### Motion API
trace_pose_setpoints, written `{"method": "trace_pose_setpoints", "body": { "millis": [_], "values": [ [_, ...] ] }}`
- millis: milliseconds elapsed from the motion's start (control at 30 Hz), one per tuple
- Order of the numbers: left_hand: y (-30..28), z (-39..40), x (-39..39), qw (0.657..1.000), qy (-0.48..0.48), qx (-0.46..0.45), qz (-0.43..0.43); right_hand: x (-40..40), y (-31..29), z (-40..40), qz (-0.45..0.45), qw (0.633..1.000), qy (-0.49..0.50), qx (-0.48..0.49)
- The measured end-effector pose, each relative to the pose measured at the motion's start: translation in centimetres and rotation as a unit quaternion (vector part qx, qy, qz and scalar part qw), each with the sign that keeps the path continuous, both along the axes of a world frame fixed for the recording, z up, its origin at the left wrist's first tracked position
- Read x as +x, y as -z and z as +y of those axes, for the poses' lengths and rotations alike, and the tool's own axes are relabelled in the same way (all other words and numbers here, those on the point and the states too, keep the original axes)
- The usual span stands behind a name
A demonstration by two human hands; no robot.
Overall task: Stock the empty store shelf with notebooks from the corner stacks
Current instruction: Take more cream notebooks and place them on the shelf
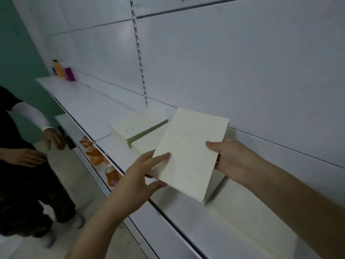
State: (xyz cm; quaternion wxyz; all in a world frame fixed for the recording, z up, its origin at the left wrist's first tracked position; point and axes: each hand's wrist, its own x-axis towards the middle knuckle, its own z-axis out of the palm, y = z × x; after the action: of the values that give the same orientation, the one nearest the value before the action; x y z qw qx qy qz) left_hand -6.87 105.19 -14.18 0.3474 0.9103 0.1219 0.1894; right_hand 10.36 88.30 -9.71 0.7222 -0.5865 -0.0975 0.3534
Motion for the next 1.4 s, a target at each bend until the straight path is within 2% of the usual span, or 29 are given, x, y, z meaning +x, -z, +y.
{"method": "trace_pose_setpoints", "body": {
  "millis": [200,333,500,600,667,800,933,1033,1267,1400],
  "values": [
    [0.1,8.0,2.6,0.999,0.013,-0.029,-0.005,2.4,-0.4,6.9,0.028,1.000,-0.008,0.012],
    [-0.4,12.9,4.3,1.000,0.027,0.011,0.004,3.2,-0.3,10.9,0.042,0.999,0.020,-0.005],
    [-0.4,17.3,6.4,0.977,0.042,0.172,0.121,4.3,-1.1,12.9,0.059,0.990,0.013,-0.127],
    [-0.5,18.2,7.9,0.957,0.068,0.205,0.194,4.6,-1.6,13.6,0.088,0.979,0.011,-0.182],
    [-0.3,19.0,8.8,0.956,0.084,0.180,0.216,4.2,-1.8,14.4,0.101,0.977,0.016,-0.190],
    [-0.5,20.5,10.0,0.972,0.087,0.103,0.191,4.1,-2.0,16.1,0.086,0.969,0.044,-0.228],
    [-1.0,20.0,10.5,0.951,0.137,0.146,0.234,3.8,-2.3,17.6,0.071,0.959,0.094,-0.257],
    [-0.6,19.0,10.8,0.941,0.165,0.143,0.259,3.4,-1.7,18.1,0.074,0.954,0.125,-0.261],
    [-0.3,19.4,11.3,0.958,0.162,0.106,0.211,3.0,-0.9,19.0,0.088,0.947,0.165,-0.262],
    [-0.3,19.1,11.2,0.950,0.185,0.102,0.228,2.7,-0.8,19.0,0.102,0.948,0.166,-0.253]
  ]
}}
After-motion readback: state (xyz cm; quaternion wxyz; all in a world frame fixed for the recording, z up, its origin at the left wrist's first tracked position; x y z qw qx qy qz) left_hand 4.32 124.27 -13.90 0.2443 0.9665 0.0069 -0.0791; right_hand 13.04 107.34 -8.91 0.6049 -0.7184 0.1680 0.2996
